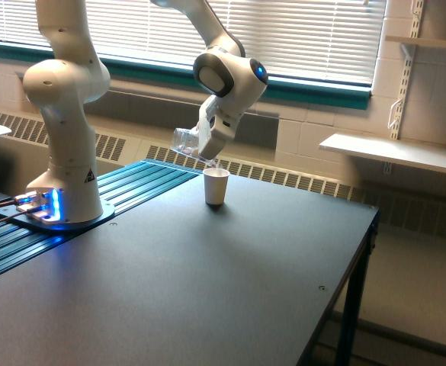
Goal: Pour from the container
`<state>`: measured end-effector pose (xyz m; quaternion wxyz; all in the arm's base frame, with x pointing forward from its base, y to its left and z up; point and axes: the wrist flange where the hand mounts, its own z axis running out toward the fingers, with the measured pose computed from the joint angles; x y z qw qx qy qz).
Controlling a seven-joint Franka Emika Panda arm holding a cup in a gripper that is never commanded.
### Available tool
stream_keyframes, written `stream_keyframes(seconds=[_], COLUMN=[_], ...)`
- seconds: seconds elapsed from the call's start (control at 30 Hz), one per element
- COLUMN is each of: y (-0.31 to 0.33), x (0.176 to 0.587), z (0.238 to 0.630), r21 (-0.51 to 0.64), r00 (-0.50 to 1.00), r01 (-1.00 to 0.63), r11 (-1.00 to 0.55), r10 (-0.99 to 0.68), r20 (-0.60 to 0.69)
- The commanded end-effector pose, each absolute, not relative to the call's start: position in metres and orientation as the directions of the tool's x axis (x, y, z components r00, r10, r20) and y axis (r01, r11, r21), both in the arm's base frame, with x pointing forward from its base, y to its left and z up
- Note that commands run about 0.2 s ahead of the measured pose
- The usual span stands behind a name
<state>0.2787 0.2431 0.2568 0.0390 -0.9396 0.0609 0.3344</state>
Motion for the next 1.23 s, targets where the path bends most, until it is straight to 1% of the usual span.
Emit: stream_keyframes(seconds=[0.03, 0.73, 1.23], y=[0.246, 0.2509, 0.248], x=[0.2787, 0.2756, 0.281], z=[0.2558, 0.2529, 0.2612], r21=[-0.002, -0.008, -0.003], r00=[0.76, 0.752, 0.784], r01=[-0.163, -0.159, -0.18], r11=[-0.987, -0.987, -0.984], r10=[-0.124, -0.116, -0.142], r20=[-0.638, -0.649, -0.604])
